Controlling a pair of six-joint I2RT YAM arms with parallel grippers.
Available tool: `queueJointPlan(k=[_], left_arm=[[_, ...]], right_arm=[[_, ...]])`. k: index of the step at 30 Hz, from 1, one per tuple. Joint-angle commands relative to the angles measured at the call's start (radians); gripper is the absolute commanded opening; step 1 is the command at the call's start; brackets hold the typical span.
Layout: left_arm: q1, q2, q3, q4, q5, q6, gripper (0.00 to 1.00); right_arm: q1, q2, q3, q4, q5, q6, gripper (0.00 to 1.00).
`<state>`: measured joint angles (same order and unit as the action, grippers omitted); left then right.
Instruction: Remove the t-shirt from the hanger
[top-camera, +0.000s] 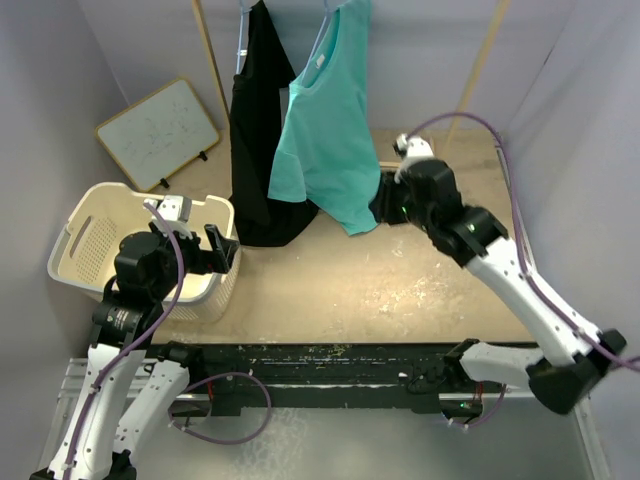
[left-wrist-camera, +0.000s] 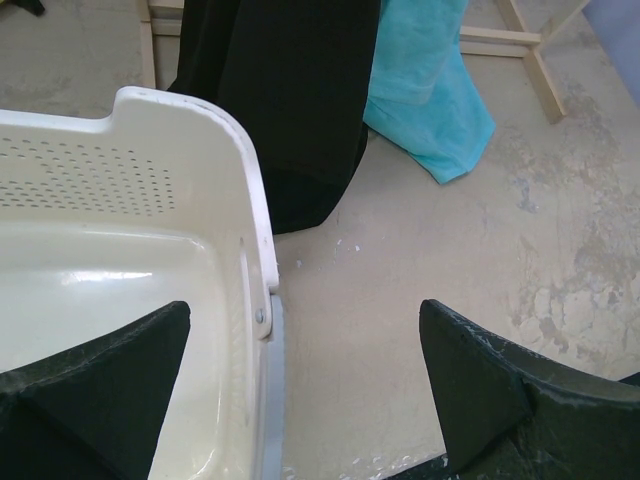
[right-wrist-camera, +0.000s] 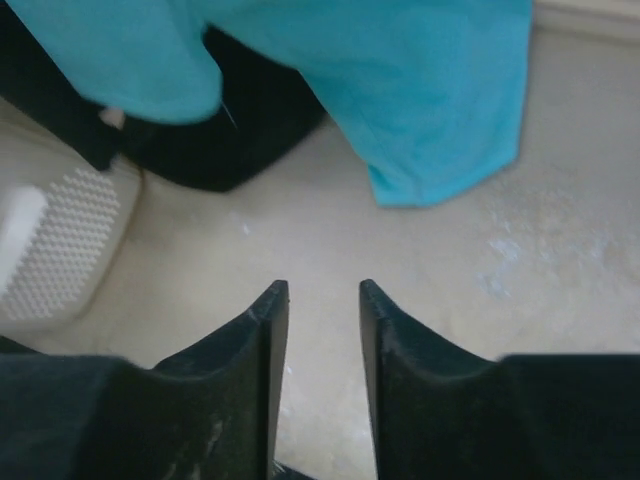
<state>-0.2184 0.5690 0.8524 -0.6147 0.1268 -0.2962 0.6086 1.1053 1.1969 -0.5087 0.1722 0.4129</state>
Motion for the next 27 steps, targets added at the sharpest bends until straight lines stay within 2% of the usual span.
queueJointPlan(k=[1,3,5,6,8,9,12,17,27], left_arm=[[0.001,-0.014,0.006,0.047,0.018,-0.006,0.99],[0.001,-0.016,0.005,0.048,0.021,-0.006,0.99],[0.001,-0.018,0.005,0.048,0.024,-0.007,0.99],[0.001,-0.019,0.005,0.047,0.026,-0.008,0.99],[0.001,-0.020,0.005,0.048,0.027,-0.005,0.99],[0.001,-0.020,0.005,0.049,0.028,-0.006,0.99],[0.001,-0.020,0.005,0.049,0.029,-0.006,0.99],[0.001,-0.018,0.004,0.050,0.038,-0.003,0.99],[0.001,-0.017,0.004,0.053,0.046,-0.003,0.99]], right_arm=[[0.009,0.222,0.321,0.019,-0.057,-0.058,0.29],[0.016,0.331,0.482,-0.005,-0.054,-0.051,0.21],[0.021,0.425,0.626,-0.005,-0.053,-0.046,0.21],[0.022,0.487,0.707,-0.012,-0.050,-0.044,0.25],[0.026,0.587,0.892,-0.028,-0.052,-0.048,0.42],[0.028,0.637,0.976,-0.034,-0.057,-0.048,0.48],[0.038,0.747,1.151,-0.011,-0.061,-0.043,0.57],[0.045,0.821,1.238,0.081,0.004,-0.026,0.68],[0.045,0.936,1.309,0.157,0.094,-0.051,0.62]])
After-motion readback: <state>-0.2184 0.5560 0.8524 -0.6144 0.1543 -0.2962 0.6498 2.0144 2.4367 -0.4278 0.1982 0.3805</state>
